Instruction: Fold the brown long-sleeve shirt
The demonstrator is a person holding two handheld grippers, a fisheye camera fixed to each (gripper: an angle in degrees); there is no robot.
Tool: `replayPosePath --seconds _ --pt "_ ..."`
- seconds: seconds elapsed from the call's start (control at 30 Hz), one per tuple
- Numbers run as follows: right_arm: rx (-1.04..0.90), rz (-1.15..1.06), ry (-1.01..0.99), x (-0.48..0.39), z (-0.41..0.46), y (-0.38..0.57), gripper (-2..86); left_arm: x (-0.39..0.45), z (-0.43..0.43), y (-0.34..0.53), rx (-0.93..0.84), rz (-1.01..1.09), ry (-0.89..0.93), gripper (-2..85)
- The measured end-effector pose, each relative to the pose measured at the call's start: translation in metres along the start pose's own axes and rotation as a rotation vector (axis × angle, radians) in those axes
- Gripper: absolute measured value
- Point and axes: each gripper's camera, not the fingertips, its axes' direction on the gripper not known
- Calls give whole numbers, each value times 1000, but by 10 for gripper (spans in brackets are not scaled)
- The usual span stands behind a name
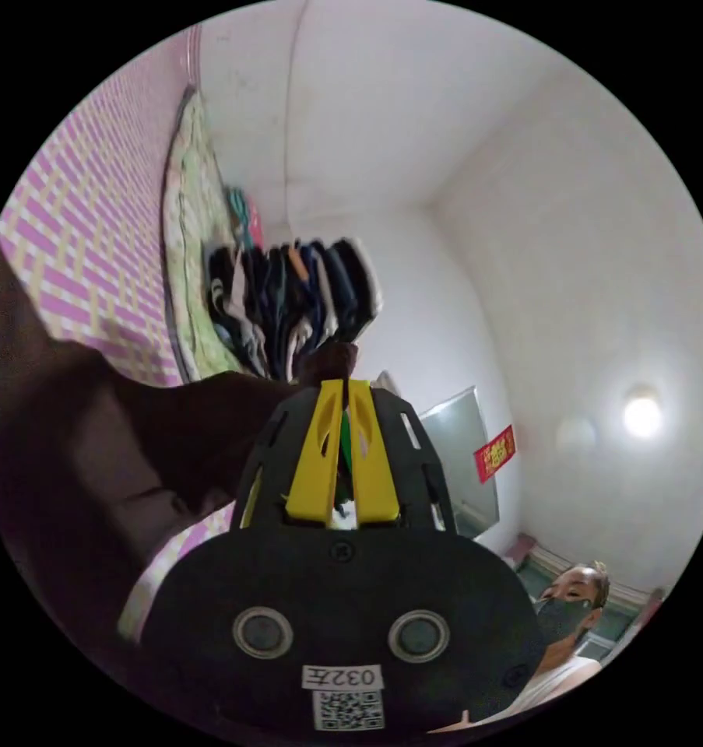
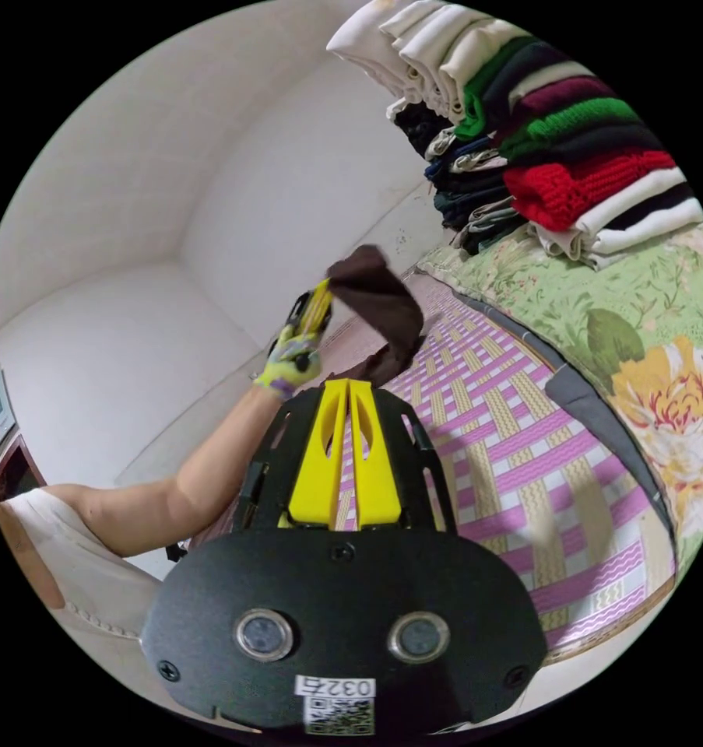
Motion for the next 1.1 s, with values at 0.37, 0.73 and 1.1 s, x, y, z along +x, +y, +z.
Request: replayPosePath --seconds 0.37,0.73,1.1 --pt "-170 0 -48 8 41 7 -7 57 -297 92 499 -13 -330 -11" --pt "-514 23 74 -30 48 113 79 46 -263 102 369 120 -274 -12" --pt "-478 -51 147 -42 90 182 57 41 -227 126 354 110 -247 -12"
